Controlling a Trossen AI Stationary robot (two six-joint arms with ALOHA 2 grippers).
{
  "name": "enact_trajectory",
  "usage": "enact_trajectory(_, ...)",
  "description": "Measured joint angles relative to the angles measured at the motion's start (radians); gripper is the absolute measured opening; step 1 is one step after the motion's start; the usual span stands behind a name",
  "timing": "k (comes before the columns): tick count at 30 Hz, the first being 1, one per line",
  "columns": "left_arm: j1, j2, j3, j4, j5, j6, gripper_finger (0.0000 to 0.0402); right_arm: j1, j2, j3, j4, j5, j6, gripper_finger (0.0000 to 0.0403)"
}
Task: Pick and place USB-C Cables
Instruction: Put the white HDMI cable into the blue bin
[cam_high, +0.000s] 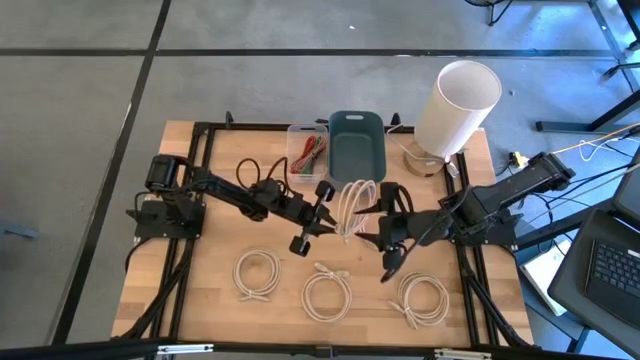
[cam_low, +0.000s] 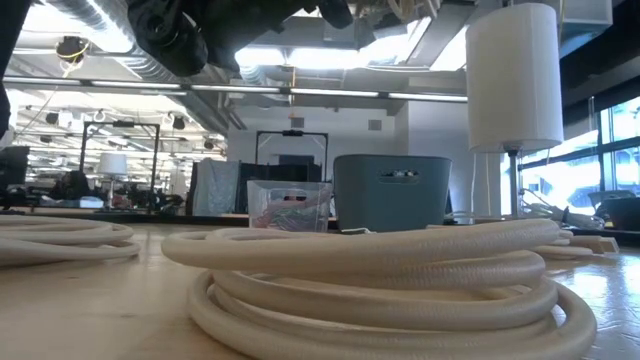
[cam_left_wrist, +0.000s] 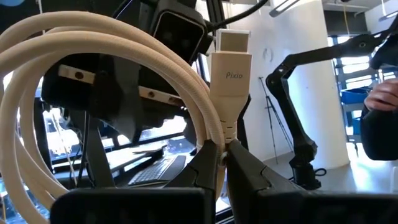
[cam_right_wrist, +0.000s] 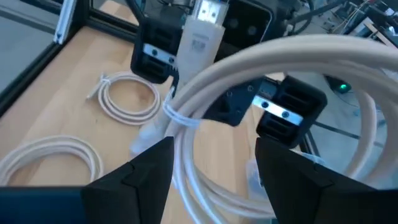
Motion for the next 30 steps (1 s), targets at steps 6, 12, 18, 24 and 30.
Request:
enact_trajectory(6,0.000,0.000,0.000,-0.001,0.000,0.001,0.0010,-0.032,0.035,0.000,0.056,-0.078,0.000,0.0228)
enact_trajectory(12,0.001,0.000,0.000,-0.004,0.003,0.001,0.0010,-0.048,0.062,0.000,0.054,-0.090,0.023,0.0228)
enact_trajectory(18,0.002,0.000,-0.001,-0.003,0.003,0.001,0.0010,-0.054,0.065,0.000,0.054,-0.091,0.053,0.0228)
enact_trajectory(24,0.001,0.000,-0.001,0.004,0.003,0.001,0.0010,-0.055,0.065,0.000,0.071,-0.095,0.064,0.0222)
enact_trajectory(30,0.002,-0.001,-0.001,0.004,0.004,0.001,0.0010,-0.054,0.066,0.000,0.072,-0.117,0.079,0.0132)
